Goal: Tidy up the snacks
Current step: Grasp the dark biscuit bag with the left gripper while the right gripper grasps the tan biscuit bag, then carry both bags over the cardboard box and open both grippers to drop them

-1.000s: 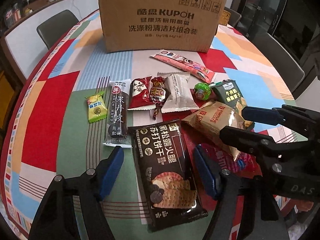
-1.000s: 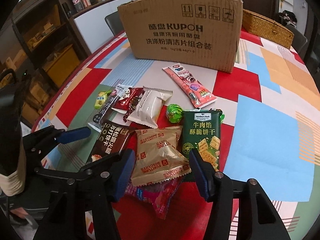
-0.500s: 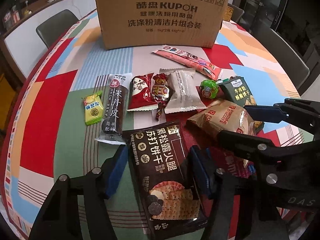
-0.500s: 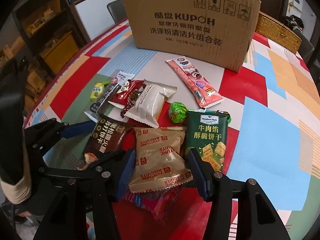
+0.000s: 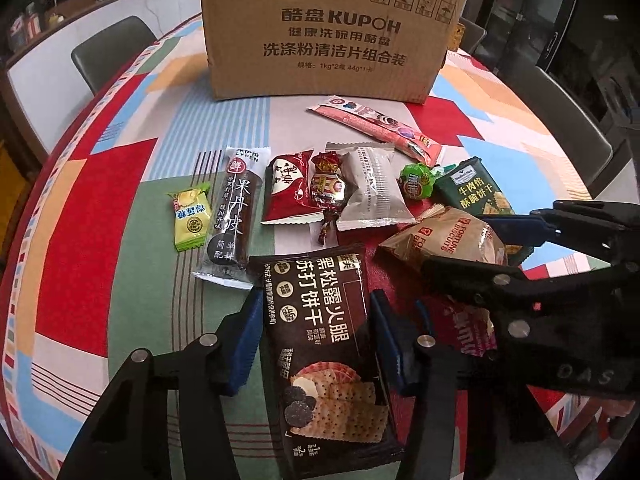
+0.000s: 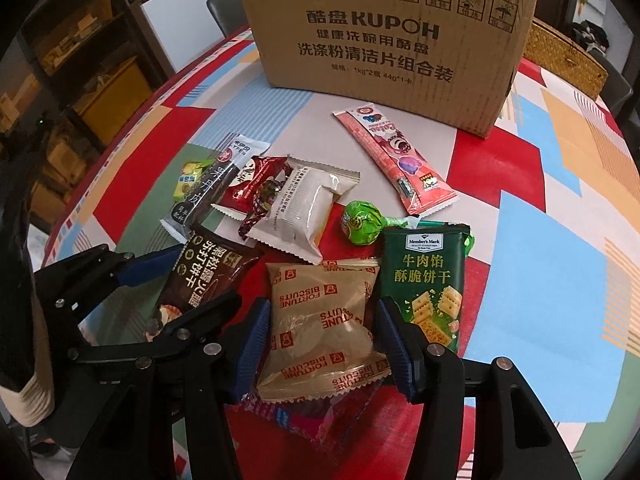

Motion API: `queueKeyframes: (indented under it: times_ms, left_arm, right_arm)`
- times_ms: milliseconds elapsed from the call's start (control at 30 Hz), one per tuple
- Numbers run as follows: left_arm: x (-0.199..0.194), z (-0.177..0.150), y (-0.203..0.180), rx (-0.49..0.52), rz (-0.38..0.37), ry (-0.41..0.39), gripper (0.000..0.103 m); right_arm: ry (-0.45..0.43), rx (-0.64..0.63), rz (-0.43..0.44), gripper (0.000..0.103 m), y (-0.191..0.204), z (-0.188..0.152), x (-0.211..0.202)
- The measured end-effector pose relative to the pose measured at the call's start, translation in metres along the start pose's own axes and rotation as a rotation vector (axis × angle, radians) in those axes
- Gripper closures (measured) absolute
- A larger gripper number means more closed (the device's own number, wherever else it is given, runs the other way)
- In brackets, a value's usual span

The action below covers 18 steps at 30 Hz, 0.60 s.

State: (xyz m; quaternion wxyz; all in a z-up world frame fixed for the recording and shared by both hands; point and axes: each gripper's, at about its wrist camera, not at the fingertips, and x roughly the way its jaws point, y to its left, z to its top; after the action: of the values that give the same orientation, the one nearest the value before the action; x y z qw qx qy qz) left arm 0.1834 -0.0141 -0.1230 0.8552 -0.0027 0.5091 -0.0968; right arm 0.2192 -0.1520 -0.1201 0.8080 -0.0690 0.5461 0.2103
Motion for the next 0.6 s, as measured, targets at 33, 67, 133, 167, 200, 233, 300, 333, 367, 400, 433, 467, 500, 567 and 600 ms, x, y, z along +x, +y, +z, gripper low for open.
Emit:
queueKeyframes:
  times_ms: [33,67,133,167,200,233,300,333,367,400,433,467,500,567,600]
  left_arm:
    - [0.0,0.0,0.001,-0.002,-0.004,0.0,0.052]
    - [-0.001,-0.001,0.001,-0.001,-0.006,0.0,0.052]
    - [-0.001,-0.001,0.0,0.005,-0.004,-0.001,0.052]
    - [-0.001,-0.001,-0.001,0.007,-0.002,-0.002,0.052]
    - [-0.001,-0.001,-0.001,0.008,-0.005,-0.002,0.053]
    - [-0.001,-0.001,0.0,0.006,-0.008,-0.002,0.053]
    - [-0.001,-0.001,0.0,0.002,-0.013,-0.002,0.053]
    - [-0.001,-0.001,0.001,0.001,-0.016,-0.001,0.053]
    - [-0.001,-0.001,0.0,0.0,-0.021,-0.002,0.053]
    - [-0.002,-0.001,0.0,-0.001,-0.026,-0.003,0.053]
    - [-0.003,-0.001,0.0,0.0,-0.026,-0.006,0.053]
    - [-0.005,-0.001,-0.001,0.004,-0.021,-0.012,0.053]
    - [-0.008,-0.001,-0.003,0.01,-0.016,-0.021,0.053]
    - [-0.014,0.0,-0.005,0.02,-0.01,-0.039,0.054]
    - [-0.017,0.0,-0.006,0.022,-0.009,-0.049,0.054]
  right_arm:
    - [0.003,0.0,-0.002,0.049,0.0,0.001,0.001]
    - [0.004,0.001,-0.004,0.05,-0.001,0.001,0.001]
    - [0.006,-0.003,-0.01,0.053,0.0,0.002,0.002]
    - [0.006,-0.006,-0.012,0.055,0.001,0.002,0.002]
    - [0.007,-0.009,-0.018,0.056,0.001,0.002,0.003]
    - [0.006,-0.012,-0.025,0.058,0.002,0.002,0.003]
    - [0.001,-0.02,-0.039,0.06,0.003,0.002,0.003]
    - [-0.004,-0.021,-0.042,0.061,0.003,0.002,0.002]
    - [-0.011,-0.02,-0.043,0.061,0.003,0.001,0.001]
    - [-0.019,-0.019,-0.046,0.061,0.003,0.0,-0.001]
    - [-0.027,-0.019,-0.049,0.061,0.003,0.0,-0.002]
    - [-0.039,-0.022,-0.055,0.061,0.003,-0.002,-0.005]
    - [-0.047,-0.022,-0.058,0.061,0.004,-0.003,-0.006]
    - [-0.06,-0.013,-0.057,0.061,0.003,-0.005,-0.01]
    - [-0.069,-0.002,-0.049,0.061,0.001,-0.007,-0.013]
